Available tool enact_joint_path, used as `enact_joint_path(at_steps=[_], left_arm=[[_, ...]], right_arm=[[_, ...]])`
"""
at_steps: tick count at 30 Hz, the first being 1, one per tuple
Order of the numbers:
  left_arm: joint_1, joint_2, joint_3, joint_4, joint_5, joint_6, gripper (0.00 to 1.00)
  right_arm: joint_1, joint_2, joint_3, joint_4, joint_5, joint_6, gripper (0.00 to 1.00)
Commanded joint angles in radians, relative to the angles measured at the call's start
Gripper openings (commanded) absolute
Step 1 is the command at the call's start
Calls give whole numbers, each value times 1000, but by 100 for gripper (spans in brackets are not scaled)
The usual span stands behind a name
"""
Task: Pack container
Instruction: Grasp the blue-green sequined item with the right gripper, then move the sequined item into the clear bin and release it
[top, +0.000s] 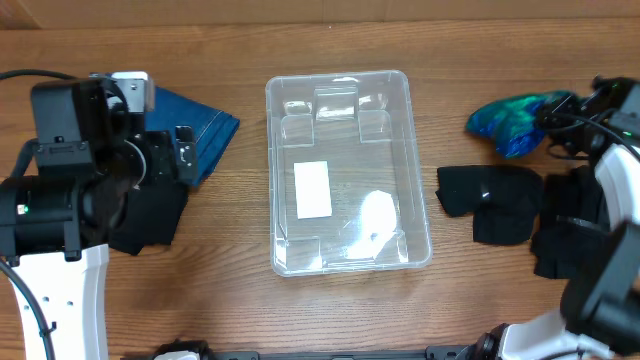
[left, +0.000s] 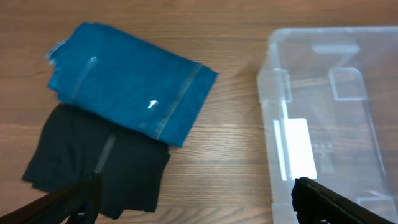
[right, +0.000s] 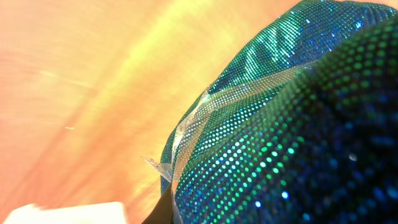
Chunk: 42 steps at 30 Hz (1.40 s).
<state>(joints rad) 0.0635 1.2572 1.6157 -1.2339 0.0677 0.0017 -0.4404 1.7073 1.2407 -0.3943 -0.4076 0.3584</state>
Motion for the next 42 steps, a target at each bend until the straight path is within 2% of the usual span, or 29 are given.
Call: enact_joint_path(at_steps=[1, 5, 9, 13, 17, 25, 42], left_arm=[[21, -1, 22, 3, -23, -28, 100], [21, -1, 22, 3, -23, -28, 100], [21, -1, 22, 1, -23, -28, 100], [21, -1, 21, -8, -23, -28, 100], [21, -1, 21, -16, -23, -28, 100], [21, 0, 21, -19, -23, -28, 100], [21, 0, 21, -19, -15, -28, 100]], right_arm=[[62, -204, 12, -21, -60, -145, 4], [198, -354, 12, -84, -127, -257, 4], [444, -439, 12, -180, -162, -499, 4], [683, -394, 11, -259, -31, -576, 4], [846, -271, 11, -239, 73, -625, 4], [886, -50, 11, -89, 63, -644, 4], [926, -31, 11, -10, 24, -647, 4]])
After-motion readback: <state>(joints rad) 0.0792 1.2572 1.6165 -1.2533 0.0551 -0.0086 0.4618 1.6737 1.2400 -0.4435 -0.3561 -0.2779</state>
